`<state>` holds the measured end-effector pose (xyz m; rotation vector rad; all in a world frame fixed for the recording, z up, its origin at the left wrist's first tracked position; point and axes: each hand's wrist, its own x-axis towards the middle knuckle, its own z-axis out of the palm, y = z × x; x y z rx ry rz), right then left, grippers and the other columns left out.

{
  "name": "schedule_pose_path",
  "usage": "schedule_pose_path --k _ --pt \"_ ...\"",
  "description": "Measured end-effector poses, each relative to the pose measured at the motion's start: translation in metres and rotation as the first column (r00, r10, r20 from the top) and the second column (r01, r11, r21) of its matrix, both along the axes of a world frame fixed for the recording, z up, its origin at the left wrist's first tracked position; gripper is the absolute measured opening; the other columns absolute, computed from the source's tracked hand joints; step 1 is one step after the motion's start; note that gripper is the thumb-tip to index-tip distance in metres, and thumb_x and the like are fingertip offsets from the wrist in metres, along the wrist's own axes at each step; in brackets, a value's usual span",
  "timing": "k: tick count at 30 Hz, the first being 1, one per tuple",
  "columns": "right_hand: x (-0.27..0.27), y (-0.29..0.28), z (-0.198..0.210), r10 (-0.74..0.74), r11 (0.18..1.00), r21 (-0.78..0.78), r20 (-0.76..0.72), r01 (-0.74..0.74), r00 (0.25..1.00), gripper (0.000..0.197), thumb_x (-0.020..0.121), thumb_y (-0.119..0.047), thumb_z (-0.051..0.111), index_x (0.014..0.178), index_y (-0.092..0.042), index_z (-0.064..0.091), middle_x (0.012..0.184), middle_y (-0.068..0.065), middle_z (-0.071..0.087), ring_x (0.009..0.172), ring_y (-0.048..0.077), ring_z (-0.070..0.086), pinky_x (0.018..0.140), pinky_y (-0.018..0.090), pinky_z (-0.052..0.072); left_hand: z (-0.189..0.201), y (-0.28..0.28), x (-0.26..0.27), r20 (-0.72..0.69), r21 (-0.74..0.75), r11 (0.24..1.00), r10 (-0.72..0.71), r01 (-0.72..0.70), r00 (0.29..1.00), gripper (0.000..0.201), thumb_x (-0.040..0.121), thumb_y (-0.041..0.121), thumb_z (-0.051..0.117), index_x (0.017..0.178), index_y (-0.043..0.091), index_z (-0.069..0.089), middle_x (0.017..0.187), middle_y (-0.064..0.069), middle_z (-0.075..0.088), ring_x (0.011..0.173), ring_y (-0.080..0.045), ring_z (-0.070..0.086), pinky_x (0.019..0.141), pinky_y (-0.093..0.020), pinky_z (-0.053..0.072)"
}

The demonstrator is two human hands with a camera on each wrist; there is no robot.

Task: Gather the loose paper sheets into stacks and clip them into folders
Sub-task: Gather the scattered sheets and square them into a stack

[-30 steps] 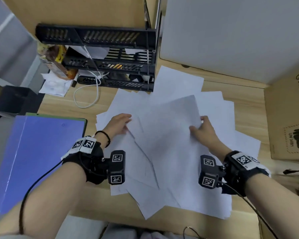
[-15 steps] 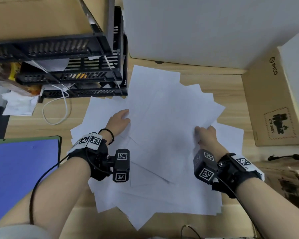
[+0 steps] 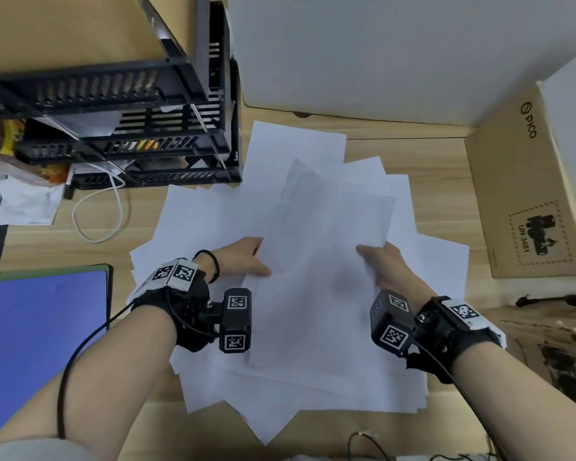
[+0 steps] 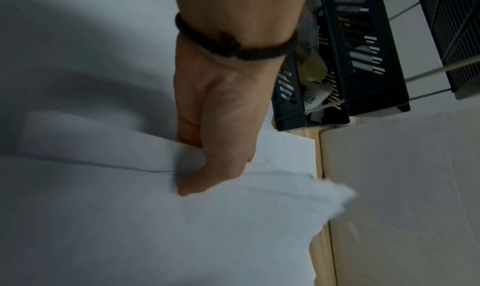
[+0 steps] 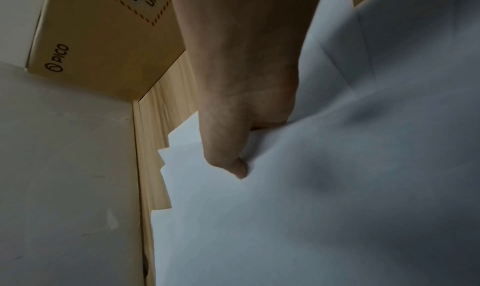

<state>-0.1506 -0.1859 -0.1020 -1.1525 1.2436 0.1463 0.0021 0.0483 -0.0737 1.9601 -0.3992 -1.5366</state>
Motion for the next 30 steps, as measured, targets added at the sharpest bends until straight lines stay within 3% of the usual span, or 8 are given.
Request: schedule_pose_path --k 5,11,13,17,20,23,26,30 --pt "-0.014 0.012 -0.008 0.122 0.99 0.071 -0.005 -0.121 0.993 0.085 0.055 -0.034 0.081 0.13 -0.007 0.05 0.123 0.015 0.062 0.109 0.035 0.062 0.095 0.049 0.051 0.012 0.016 -0.011 0.02 -0.073 0.988 0.139 -0.137 0.99 0.049 0.085 0.019 0.07 0.13 0.018 0.052 0.125 0.001 0.062 0.113 -0.017 0.059 0.096 -0.029 0.046" --pt "-0.019 0.041 0.044 0.099 0.995 -0.035 0.082 -0.096 0.992 0.055 0.077 -0.014 0.072 0.126 0.002 0.051 0.108 0.017 0.068 0.088 0.03 0.069 0.066 0.033 0.056 0.048 0.031 -0.022 0.086 -0.212 0.963 0.186 -0.164 0.979 0.044 0.081 0.01 0.072 0.122 0.017 0.057 0.118 0.0 0.065 0.109 -0.017 0.061 0.099 -0.034 0.048" --pt "-0.017 0.04 0.075 0.123 0.989 -0.102 0.196 -0.104 0.973 0.04 0.084 -0.009 0.066 0.123 -0.002 0.057 0.101 0.01 0.073 0.086 0.025 0.071 0.071 0.032 0.056 0.069 0.033 -0.021 0.125 -0.321 0.92 0.275 -0.223 0.953 0.043 0.081 0.008 0.072 0.121 0.017 0.058 0.116 0.0 0.066 0.107 -0.015 0.062 0.095 -0.034 0.05" --pt "0.001 0.047 0.156 0.155 0.973 -0.225 0.475 -0.051 0.866 0.031 0.088 -0.002 0.058 0.116 -0.013 0.062 0.11 0.005 0.072 0.102 0.025 0.068 0.092 0.039 0.051 0.12 0.039 -0.012 0.138 -0.561 0.773 0.44 -0.296 0.887 0.041 0.077 0.001 0.074 0.107 0.026 0.062 0.109 0.005 0.068 0.099 -0.008 0.065 0.091 -0.028 0.051" --pt "0.004 0.065 0.192 0.185 0.966 -0.257 0.579 -0.037 0.794 0.034 0.087 0.003 0.055 0.117 -0.013 0.061 0.11 0.003 0.071 0.1 0.02 0.068 0.087 0.032 0.054 0.146 0.055 -0.012 0.138 -0.657 0.697 0.487 -0.288 0.863 0.04 0.074 0.005 0.077 0.105 0.025 0.064 0.11 0.001 0.07 0.102 -0.012 0.066 0.089 -0.026 0.053" --pt "-0.011 0.084 0.189 0.266 0.947 -0.298 0.532 -0.116 0.804 0.039 0.085 0.003 0.056 0.118 -0.017 0.059 0.116 -0.001 0.068 0.107 0.016 0.063 0.084 0.024 0.049 0.142 0.077 -0.024 0.127 -0.647 0.703 0.481 -0.295 0.867 0.043 0.074 0.005 0.078 0.108 0.025 0.063 0.107 0.008 0.071 0.102 -0.008 0.066 0.09 -0.024 0.052" --pt "-0.025 0.103 0.174 0.323 0.926 -0.317 0.381 -0.206 0.866 0.036 0.09 0.005 0.05 0.115 -0.021 0.054 0.114 -0.005 0.059 0.102 0.009 0.053 0.076 0.017 0.039 0.118 0.093 -0.041 0.133 -0.554 0.771 0.455 -0.315 0.88 0.042 0.077 0.007 0.076 0.109 0.028 0.061 0.113 0.005 0.068 0.108 -0.012 0.063 0.099 -0.033 0.048" --pt "-0.023 0.119 0.176 0.331 0.899 -0.398 0.344 -0.182 0.879 0.04 0.088 0.006 0.05 0.124 -0.011 0.055 0.114 0.002 0.062 0.105 0.018 0.056 0.084 0.026 0.044 0.109 0.093 -0.049 0.137 -0.557 0.745 0.517 -0.366 0.845 0.033 0.08 0.012 0.074 0.108 0.024 0.062 0.115 -0.004 0.067 0.109 -0.021 0.062 0.099 -0.038 0.048"
